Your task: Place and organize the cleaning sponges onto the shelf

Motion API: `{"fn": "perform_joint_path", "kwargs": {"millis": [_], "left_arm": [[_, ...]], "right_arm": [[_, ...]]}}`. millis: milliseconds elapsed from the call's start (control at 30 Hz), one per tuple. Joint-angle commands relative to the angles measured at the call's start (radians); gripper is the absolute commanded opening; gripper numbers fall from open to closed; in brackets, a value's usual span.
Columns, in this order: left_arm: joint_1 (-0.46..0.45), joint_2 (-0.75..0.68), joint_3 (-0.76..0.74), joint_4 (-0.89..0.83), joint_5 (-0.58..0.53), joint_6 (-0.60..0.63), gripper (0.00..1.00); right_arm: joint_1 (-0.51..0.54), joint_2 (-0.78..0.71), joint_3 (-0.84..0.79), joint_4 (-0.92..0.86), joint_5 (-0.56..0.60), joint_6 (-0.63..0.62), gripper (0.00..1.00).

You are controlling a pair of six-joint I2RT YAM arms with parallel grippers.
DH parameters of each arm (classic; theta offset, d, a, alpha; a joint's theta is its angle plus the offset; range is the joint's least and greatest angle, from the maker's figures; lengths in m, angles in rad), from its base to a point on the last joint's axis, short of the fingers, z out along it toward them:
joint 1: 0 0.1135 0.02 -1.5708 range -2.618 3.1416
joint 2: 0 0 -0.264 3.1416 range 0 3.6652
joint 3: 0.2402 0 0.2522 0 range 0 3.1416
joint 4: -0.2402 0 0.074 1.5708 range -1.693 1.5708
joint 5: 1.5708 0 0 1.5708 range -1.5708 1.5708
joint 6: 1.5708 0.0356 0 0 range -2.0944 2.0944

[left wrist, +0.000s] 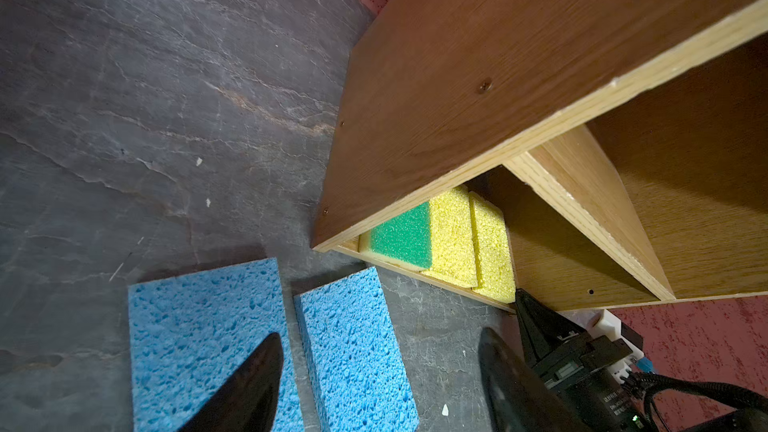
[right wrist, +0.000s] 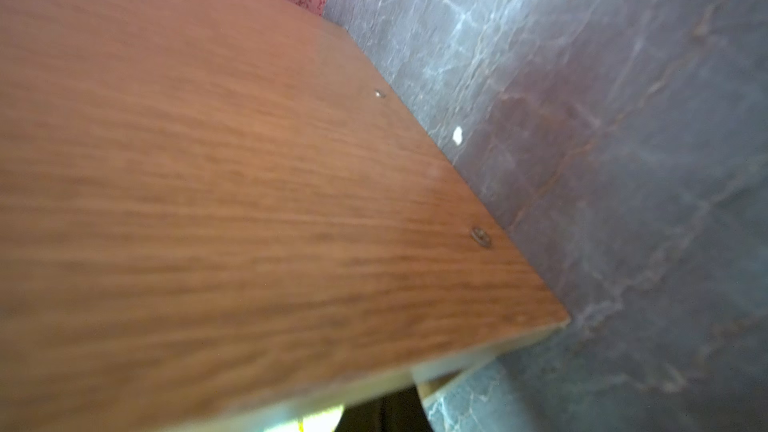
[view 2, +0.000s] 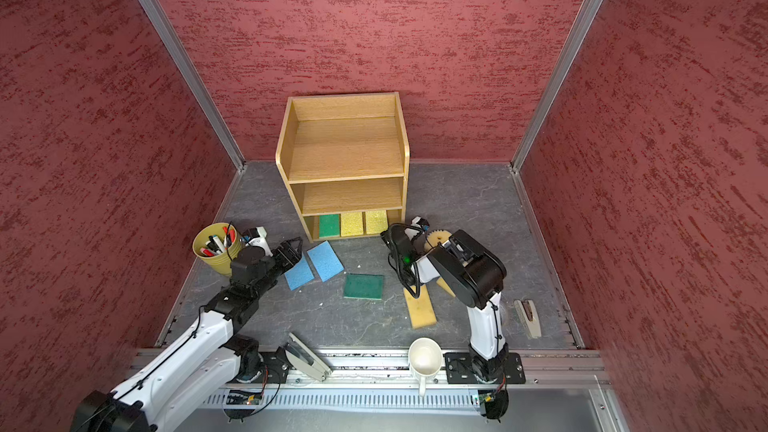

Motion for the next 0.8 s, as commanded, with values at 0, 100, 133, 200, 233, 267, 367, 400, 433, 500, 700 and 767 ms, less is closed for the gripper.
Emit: {"fn": "perform_joint_path", "kwargs": {"millis": [0, 100, 133, 200, 233, 267, 367, 400, 433, 500, 700, 767], "left_arm": [[0.006, 0.001, -0.010, 0.016, 0.010, -0.007, 0.74], [0.006, -0.002, -0.008, 0.012, 0.012, -0.008, 0.74], [0.007, -0.003, -0.008, 0.013, 0.012, -0.008, 0.74], [0.007, -0.006, -0.008, 0.011, 0.011, -0.007, 0.74], [0.006, -0.009, -0.008, 0.009, 0.011, -0.008, 0.74], [0.007, -0.009, -0.010, 0.007, 0.011, -0.007, 0.74], [0.007, -0.010, -0.010, 0.009, 0.012, -0.005, 0.74], [0.006, -0.010, -0.012, 0.012, 0.012, -0.003, 0.74], [0.006, -0.008, -0.012, 0.013, 0.014, -0.002, 0.74], [0.008, -0.004, -0.010, 0.016, 0.016, -0.001, 0.74], [0.007, 0.005, -0.001, 0.012, 0.021, -0.006, 0.74], [0.006, 0.004, -0.001, 0.007, 0.018, -0.012, 0.74]], "right_arm": [[0.006, -0.034, -0.013, -0.015, 0.015, 0.032, 0.00], [0.005, -0.043, -0.013, -0.025, 0.022, 0.025, 0.00], [0.005, -0.046, -0.014, -0.024, 0.026, 0.022, 0.00], [0.004, -0.056, -0.026, -0.020, 0.038, 0.023, 0.00], [0.001, -0.063, -0.034, -0.022, 0.041, 0.023, 0.00], [-0.001, -0.071, -0.042, -0.023, 0.041, 0.019, 0.00], [-0.004, -0.111, -0.064, -0.033, 0.044, -0.010, 0.00], [-0.005, -0.129, -0.067, -0.040, 0.041, -0.032, 0.00], [-0.004, -0.145, -0.066, -0.051, 0.033, -0.058, 0.00], [-0.004, -0.166, -0.059, -0.072, 0.010, -0.098, 0.00], [-0.003, -0.161, -0.036, -0.077, -0.107, -0.124, 0.00], [-0.001, -0.138, -0.018, -0.081, -0.151, -0.115, 0.00]]}}
